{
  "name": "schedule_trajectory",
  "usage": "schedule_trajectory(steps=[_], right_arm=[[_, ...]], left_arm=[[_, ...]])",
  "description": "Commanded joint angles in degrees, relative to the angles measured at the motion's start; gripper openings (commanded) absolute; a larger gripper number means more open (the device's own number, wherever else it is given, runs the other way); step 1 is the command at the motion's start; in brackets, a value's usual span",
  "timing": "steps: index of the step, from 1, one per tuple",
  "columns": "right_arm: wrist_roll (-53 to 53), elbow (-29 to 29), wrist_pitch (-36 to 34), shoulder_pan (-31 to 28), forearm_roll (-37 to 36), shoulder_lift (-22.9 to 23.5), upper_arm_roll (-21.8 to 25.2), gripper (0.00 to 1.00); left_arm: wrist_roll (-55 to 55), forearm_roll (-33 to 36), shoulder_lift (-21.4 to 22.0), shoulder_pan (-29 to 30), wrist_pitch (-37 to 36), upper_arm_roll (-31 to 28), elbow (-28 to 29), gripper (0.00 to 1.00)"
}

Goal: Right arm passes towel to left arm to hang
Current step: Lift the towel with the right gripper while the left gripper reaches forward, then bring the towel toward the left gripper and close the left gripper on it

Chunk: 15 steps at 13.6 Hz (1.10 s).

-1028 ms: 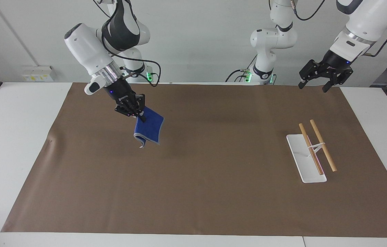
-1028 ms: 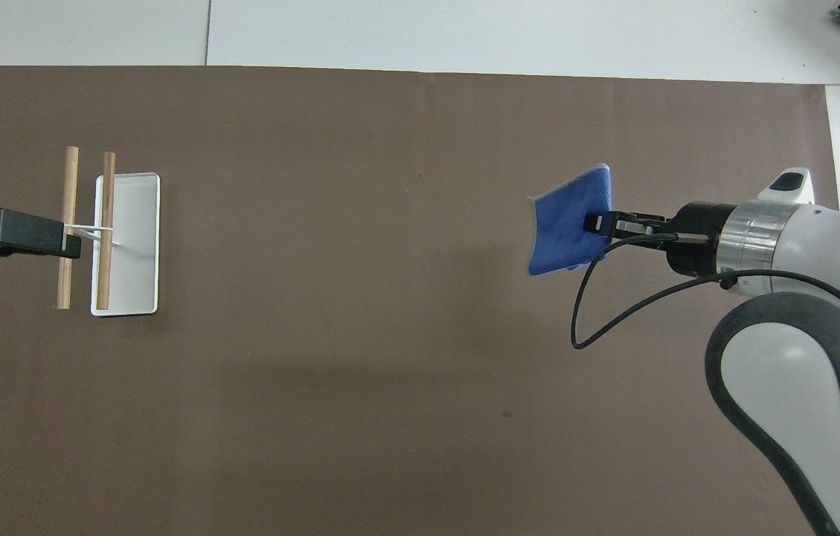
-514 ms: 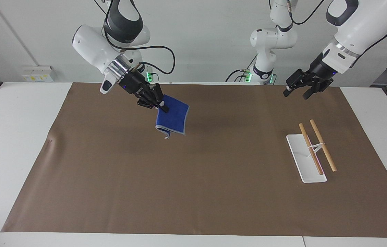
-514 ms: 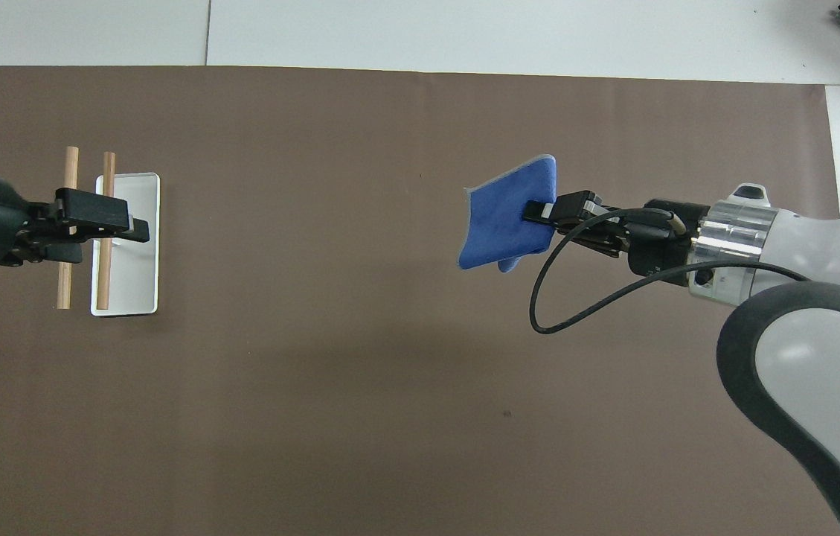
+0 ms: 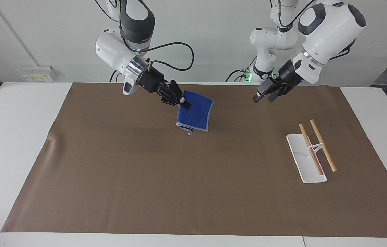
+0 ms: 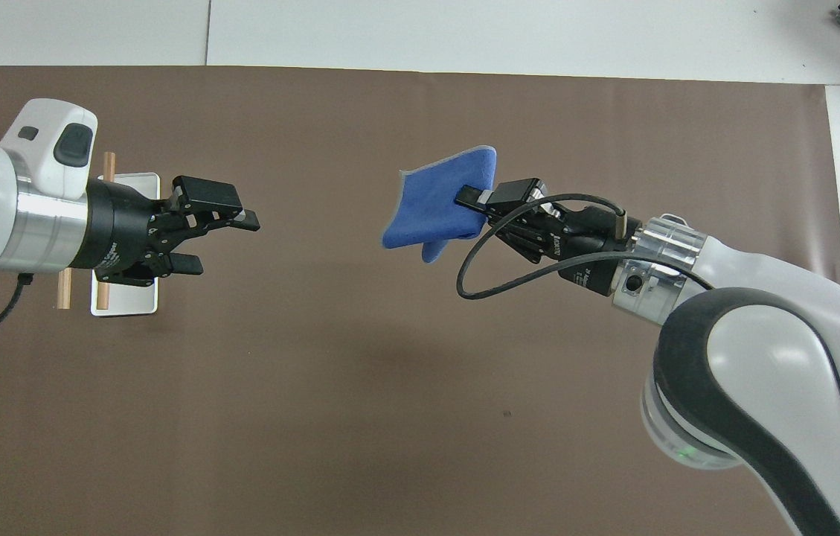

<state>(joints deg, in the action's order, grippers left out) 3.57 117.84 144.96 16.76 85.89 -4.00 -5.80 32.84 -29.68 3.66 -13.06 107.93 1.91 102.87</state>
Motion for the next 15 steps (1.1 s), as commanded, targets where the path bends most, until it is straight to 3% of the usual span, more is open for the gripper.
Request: schedule_trajectory(steps=[1,7,12,15], right_arm=[[5.91,-0.15,0.68,0.2,7.95,1.62,-0.27,0.0],[11.37,-0.24,0.59,2.57,19.04,2.77,-0.36,0.0],[12.25,-0.24,0.41,2.75,19.14,2.77,-0.27,0.0],[12.34,-0.24,0.32,2.75,19.05,2.77,-0.27,0.0]], left_arm=[[7.92,-3.97,1.61,-3.37,5.69,-0.77,3.21,1.0],[27.85,-5.92,1.44,-12.33,20.1,-0.77,4.88,1.0],[42.81,-5.83,1.44,-17.17,29.15,-0.77,8.13,1.0],[43.8,-5.83,1.26,-18.23,31.46,-0.77,8.49,1.0]])
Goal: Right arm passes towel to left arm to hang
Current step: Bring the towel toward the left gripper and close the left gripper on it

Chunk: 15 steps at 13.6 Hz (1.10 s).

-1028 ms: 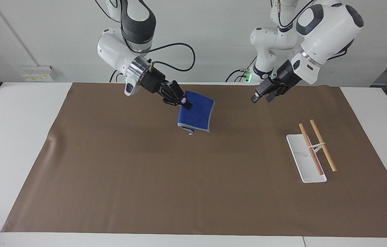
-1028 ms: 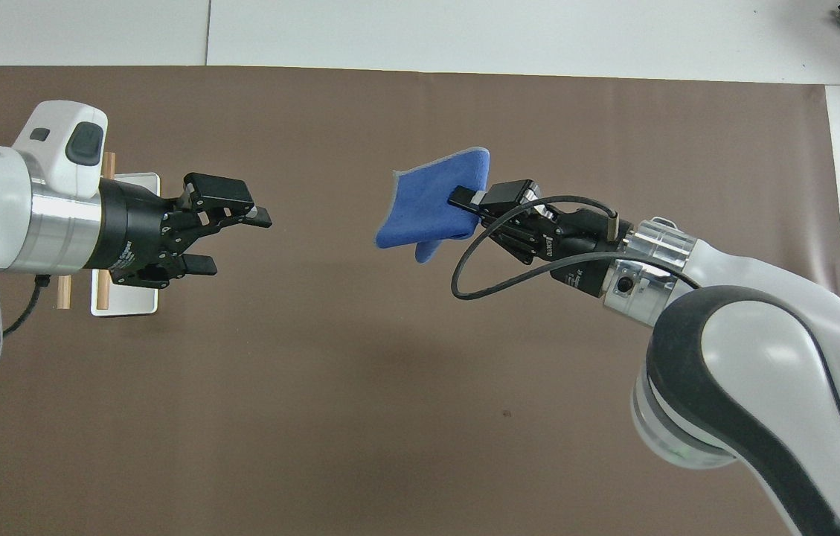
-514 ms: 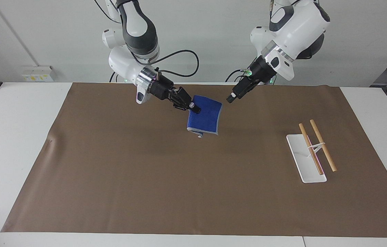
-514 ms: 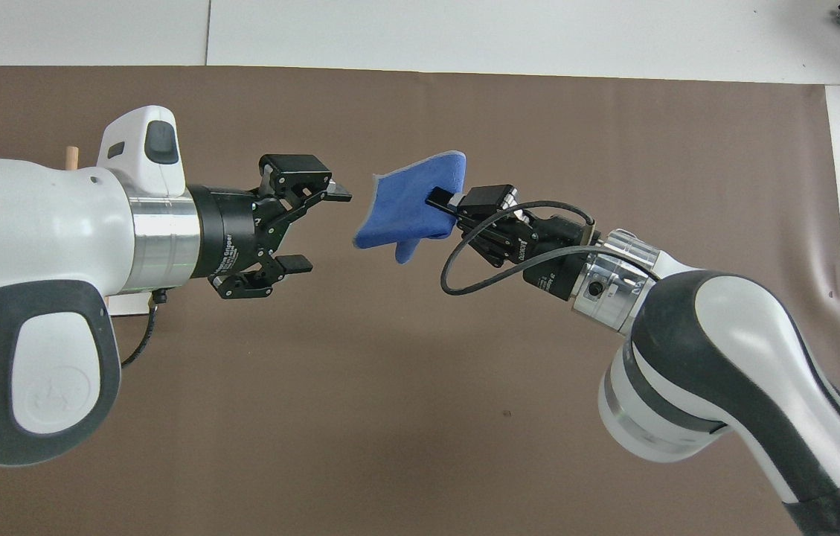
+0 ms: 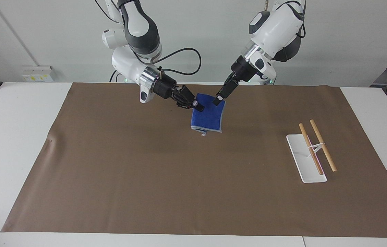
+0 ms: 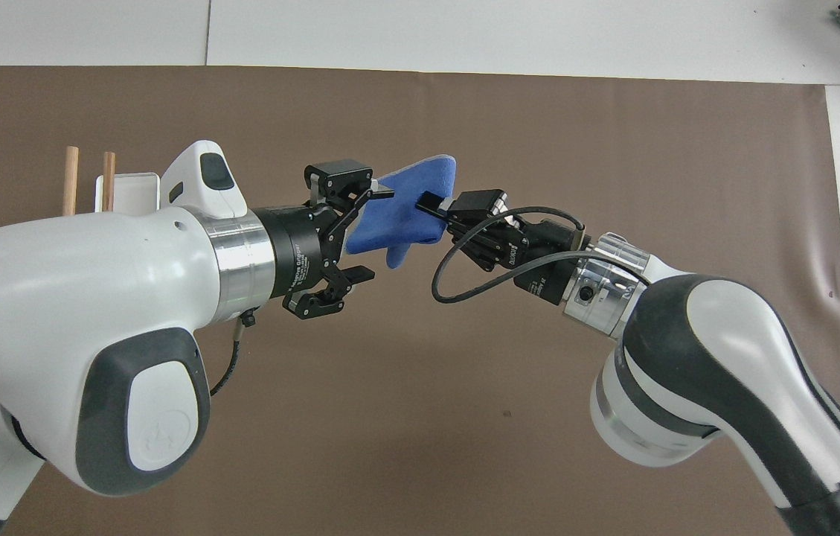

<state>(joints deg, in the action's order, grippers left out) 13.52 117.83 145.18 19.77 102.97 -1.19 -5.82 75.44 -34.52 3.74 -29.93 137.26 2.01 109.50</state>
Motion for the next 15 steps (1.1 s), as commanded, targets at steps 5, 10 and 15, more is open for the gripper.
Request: schedule_trajectory(steps=[5,10,15], right_arm=[[2.39,-0.23,0.1,-0.35,2.06,-0.04,-0.24,0.0],[2.39,-0.23,0.19,-0.35,2.06,-0.04,-0.24,0.0],[2.39,-0.23,0.54,-0.35,2.06,-0.22,-0.24,0.0]], left_arm=[[3.22,-1.07,0.48,-2.33,7.31,-0.78,2.56,0.85],[3.66,-1.07,-0.66,-2.24,8.55,-0.78,2.65,0.2],[4.46,-1.07,-0.75,-1.89,8.29,-0.87,2.56,0.0]])
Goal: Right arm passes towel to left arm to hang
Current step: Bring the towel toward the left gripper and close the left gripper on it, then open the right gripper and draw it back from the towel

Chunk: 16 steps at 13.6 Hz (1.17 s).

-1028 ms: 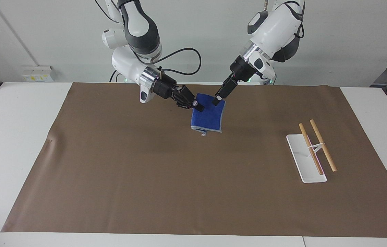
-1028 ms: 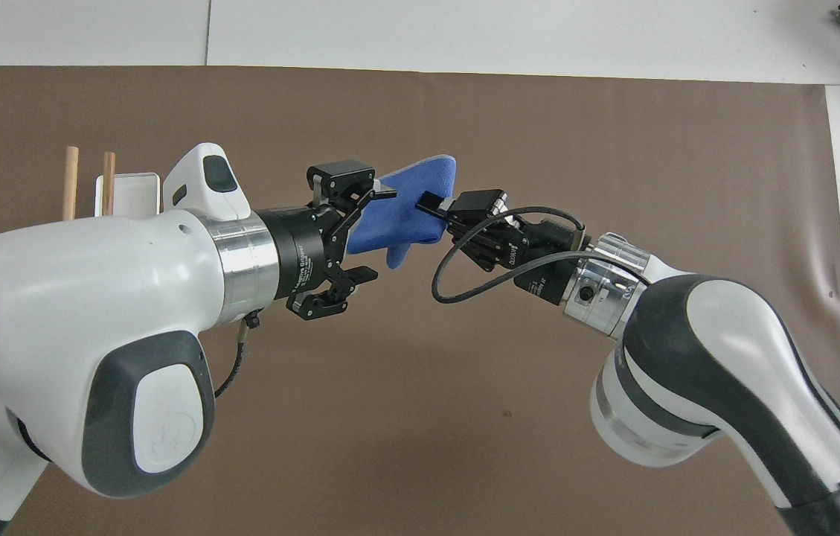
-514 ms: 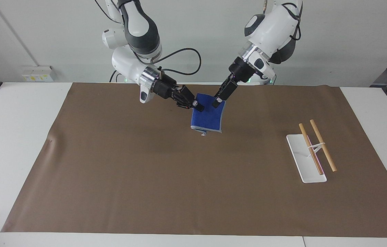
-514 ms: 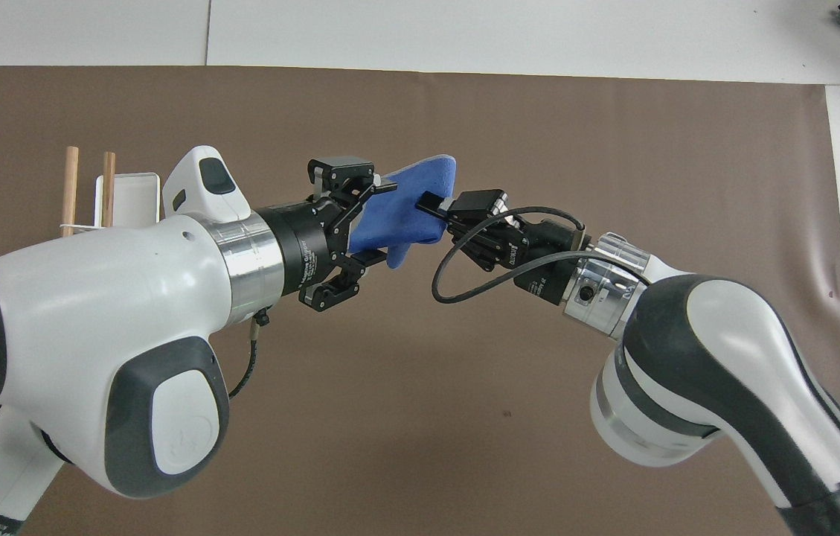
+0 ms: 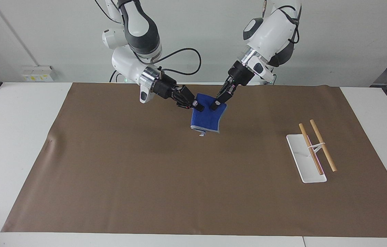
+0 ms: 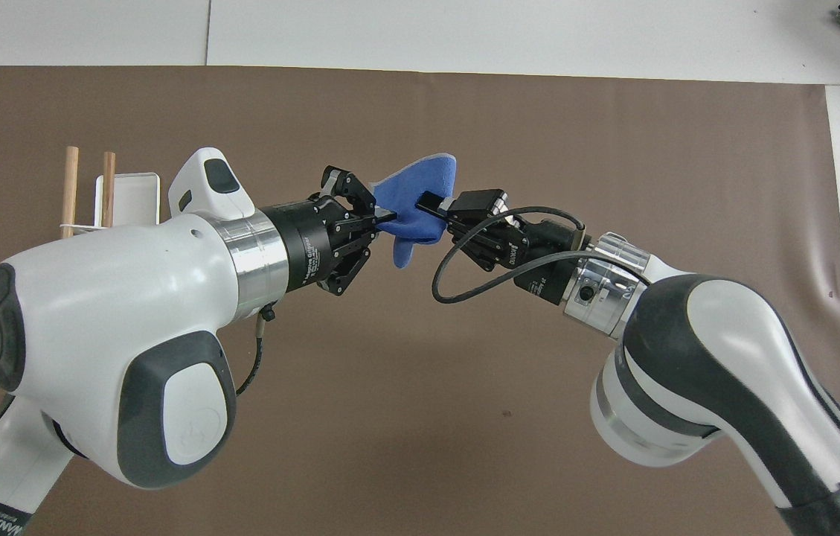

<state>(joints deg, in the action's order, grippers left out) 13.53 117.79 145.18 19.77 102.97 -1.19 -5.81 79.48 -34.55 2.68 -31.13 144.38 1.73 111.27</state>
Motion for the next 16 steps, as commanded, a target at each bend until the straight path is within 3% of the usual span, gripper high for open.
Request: schedule_trajectory(steps=[1,3,5,8,10,13,16], right_arm=[[2.38,-0.19,0.63,-0.35,2.06,-0.22,-0.25,0.0],[2.38,-0.19,0.8,-0.26,1.36,-0.22,-0.25,0.0],[2.73,-0.19,5.08,-0.08,0.83,-0.39,-0.25,1.0],[5.19,-0.28,8.62,0.88,-1.18,-0.22,-0.34,1.0],[5.11,-0.19,9.06,0.27,-8.97,0.13,-0.25,1.0],[4.49,0.68,15.03,0.01,-20.94,1.71,0.01,1.0],[4.49,2.09,15.05,-4.29,-31.74,1.98,0.18,1.0]], left_arm=[[0.32,-0.95,0.31,-0.68,1.08,-0.59,0.79,0.0],[0.5,-0.95,0.31,-0.68,0.55,-0.59,0.44,0.0],[0.33,-0.95,0.31,-0.68,0.64,-0.59,0.44,0.0],[0.76,-0.95,0.22,-0.86,1.25,-0.59,0.08,0.0],[0.32,-0.95,0.31,-0.51,1.16,-0.67,0.35,0.0],[0.41,-0.95,0.31,-0.25,1.16,-0.67,0.44,0.0],[0.41,-0.95,0.31,-0.07,1.25,-0.67,0.61,0.0]])
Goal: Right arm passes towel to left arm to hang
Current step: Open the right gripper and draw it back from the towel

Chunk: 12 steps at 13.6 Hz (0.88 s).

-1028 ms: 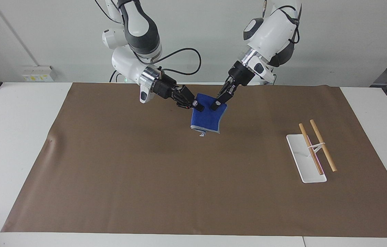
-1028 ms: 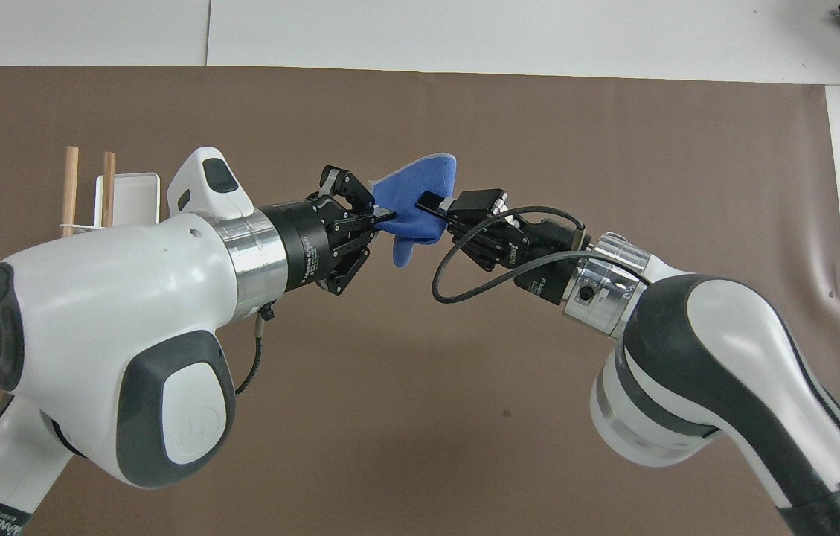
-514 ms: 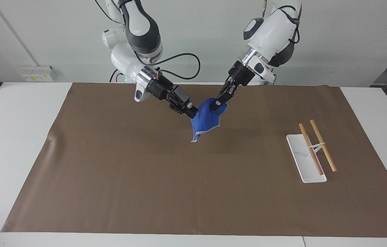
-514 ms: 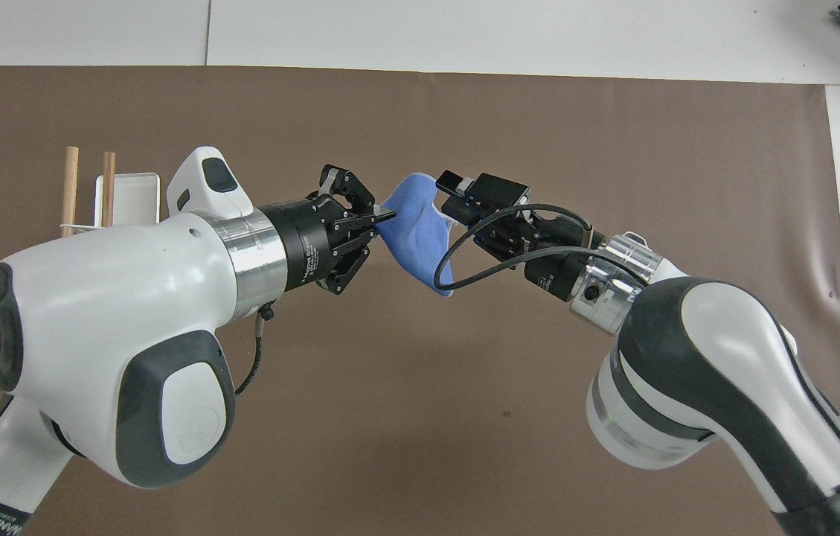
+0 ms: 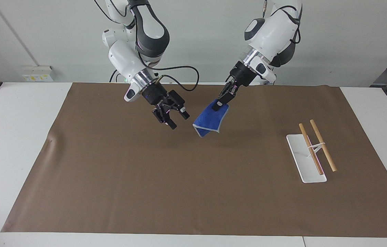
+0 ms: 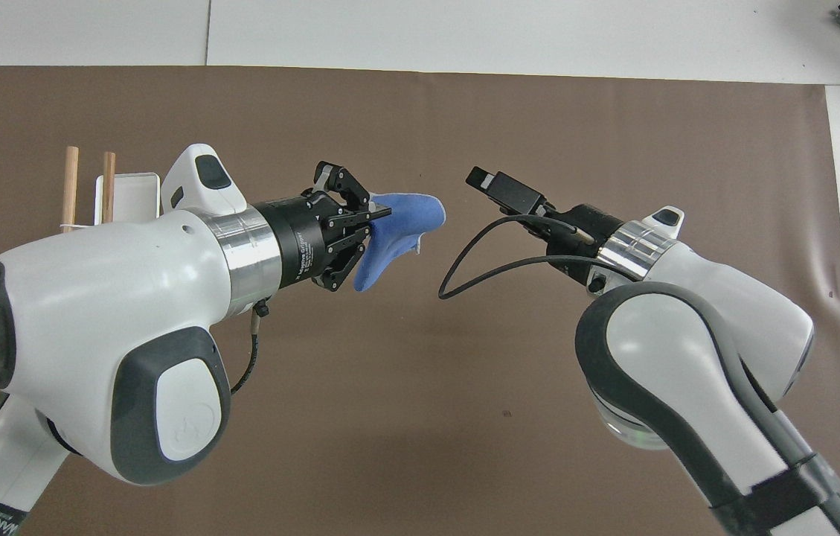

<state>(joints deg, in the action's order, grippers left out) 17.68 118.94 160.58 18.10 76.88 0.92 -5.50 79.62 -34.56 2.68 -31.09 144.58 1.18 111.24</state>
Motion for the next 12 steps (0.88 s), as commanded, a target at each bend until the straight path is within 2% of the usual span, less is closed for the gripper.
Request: schedule_trajectory(steps=[1,4,8,12], right_arm=[[0.26,0.85,-0.71,-3.76,-9.25,0.13,-0.12,1.0],[0.17,0.85,-2.1,-6.14,-20.85,0.75,-0.12,1.0],[0.08,0.5,-8.52,-10.88,-37.99,0.75,-0.12,1.0],[-2.1,-0.99,-13.0,-13.79,-49.77,1.01,-0.04,1.0]], left_arm=[[0.27,-0.95,0.31,-0.11,1.06,-0.13,0.56,0.0],[0.18,-0.95,0.31,-0.11,1.14,-0.13,0.56,0.0],[0.18,-0.95,0.31,-0.11,1.14,-0.13,0.64,0.0],[0.36,-0.95,0.22,-0.28,1.32,-0.13,0.38,0.0]])
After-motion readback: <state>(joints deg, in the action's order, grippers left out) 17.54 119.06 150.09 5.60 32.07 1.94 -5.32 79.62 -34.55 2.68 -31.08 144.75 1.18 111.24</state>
